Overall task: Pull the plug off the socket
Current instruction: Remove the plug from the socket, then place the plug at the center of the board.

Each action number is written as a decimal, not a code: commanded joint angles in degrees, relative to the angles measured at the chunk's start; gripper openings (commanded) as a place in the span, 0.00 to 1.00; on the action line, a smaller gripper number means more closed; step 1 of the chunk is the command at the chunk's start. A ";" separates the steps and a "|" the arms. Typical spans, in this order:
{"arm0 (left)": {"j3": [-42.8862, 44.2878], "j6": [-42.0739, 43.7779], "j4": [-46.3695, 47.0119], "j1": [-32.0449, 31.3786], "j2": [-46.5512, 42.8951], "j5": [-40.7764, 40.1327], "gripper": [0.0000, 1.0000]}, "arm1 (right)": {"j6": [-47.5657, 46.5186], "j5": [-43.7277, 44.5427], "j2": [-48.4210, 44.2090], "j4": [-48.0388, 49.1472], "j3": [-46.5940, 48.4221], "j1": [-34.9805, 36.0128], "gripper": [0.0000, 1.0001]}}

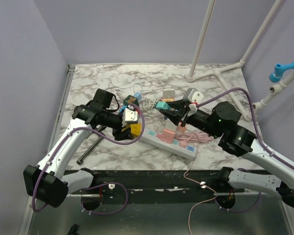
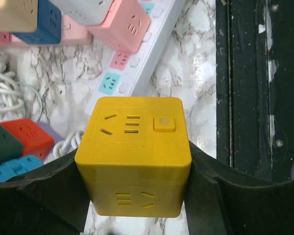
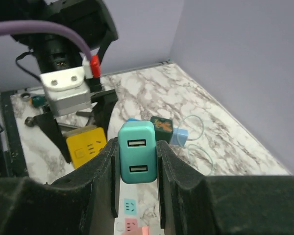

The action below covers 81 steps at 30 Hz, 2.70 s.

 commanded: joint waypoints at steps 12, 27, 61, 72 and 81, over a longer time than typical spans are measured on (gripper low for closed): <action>19.91 -14.12 2.01 26.70 10.70 -6.09 0.00 | 20.72 35.56 20.23 -12.42 8.15 -15.97 0.01; 22.53 -22.14 11.00 31.63 34.03 -29.88 0.01 | 40.31 32.98 31.68 -16.91 1.94 -38.06 0.01; 13.47 -18.14 16.75 26.62 37.21 -38.04 0.98 | 48.60 38.63 35.36 -11.94 -11.68 -46.58 0.48; 18.25 -13.54 4.46 26.62 21.52 -29.82 0.98 | 45.59 34.52 30.48 -14.80 -9.27 -46.16 0.62; 8.62 10.94 -2.47 16.90 -4.49 -14.70 0.98 | 43.63 30.91 20.90 -14.43 -6.35 -38.65 0.65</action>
